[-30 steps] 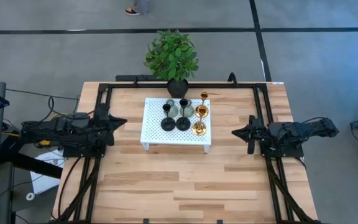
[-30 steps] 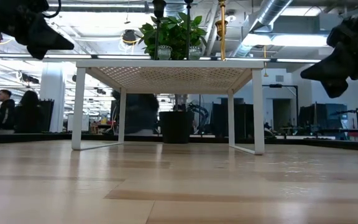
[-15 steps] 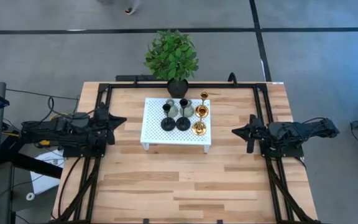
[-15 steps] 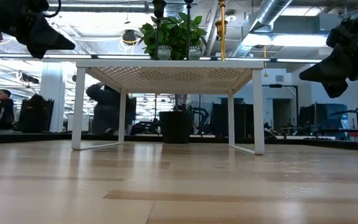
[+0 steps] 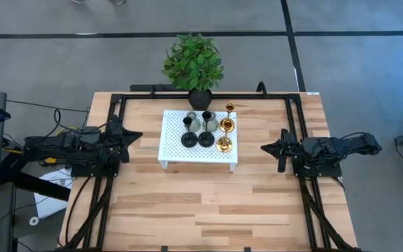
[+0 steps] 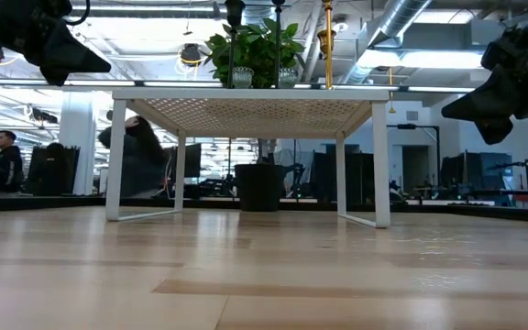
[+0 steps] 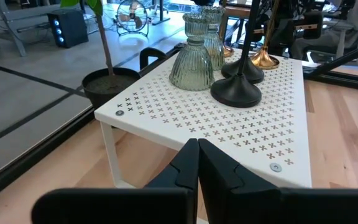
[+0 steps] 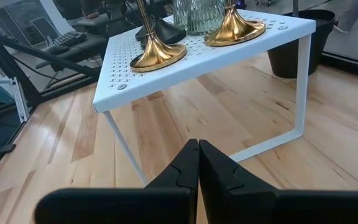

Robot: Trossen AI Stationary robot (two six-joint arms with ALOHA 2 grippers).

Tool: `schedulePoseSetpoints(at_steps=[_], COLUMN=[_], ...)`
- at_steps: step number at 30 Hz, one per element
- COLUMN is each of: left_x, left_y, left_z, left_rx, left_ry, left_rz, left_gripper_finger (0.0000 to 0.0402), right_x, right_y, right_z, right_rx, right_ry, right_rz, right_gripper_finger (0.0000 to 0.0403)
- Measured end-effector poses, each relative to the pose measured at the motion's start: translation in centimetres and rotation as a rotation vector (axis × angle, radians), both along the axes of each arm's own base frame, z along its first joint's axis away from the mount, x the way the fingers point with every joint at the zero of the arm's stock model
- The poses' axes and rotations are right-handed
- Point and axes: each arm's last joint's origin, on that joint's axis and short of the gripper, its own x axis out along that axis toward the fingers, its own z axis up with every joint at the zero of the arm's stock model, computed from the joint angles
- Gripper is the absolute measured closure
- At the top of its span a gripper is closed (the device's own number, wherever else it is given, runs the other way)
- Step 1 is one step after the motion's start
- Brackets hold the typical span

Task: Pick & Place candle stick holders
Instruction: Return to Home Position

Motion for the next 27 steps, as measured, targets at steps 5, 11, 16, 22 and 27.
schedulePoseSetpoints(at_steps=[5,11,16,22,27], left_x=[0.00,0.00,0.01,0.01,0.02], left_y=[0.00,0.00,0.00,0.00,0.00], left_z=[0.00,0.01,0.06,0.08,0.15], left_rx=[0.000,0.000,0.000,0.000,-0.001], left_ry=[0.000,-0.001,-0.006,-0.008,-0.015], left_rz=[0.000,0.000,0.000,0.000,0.000], left_gripper_finger=[0.0392,0.0392,0.0392,0.0392,0.0392], right_x=[0.00,0.00,0.00,0.00,0.00], right_y=[0.00,0.00,0.00,0.00,0.00], right_z=[0.00,0.00,0.00,-0.01,-0.01], right_rx=[0.000,0.000,0.000,-0.001,-0.001], right_ry=[0.000,0.000,0.001,0.001,0.001], right_rz=[0.000,0.000,0.000,0.000,0.000], right_gripper_finger=[0.0403,0.0403,0.0403,0.0403,0.0403])
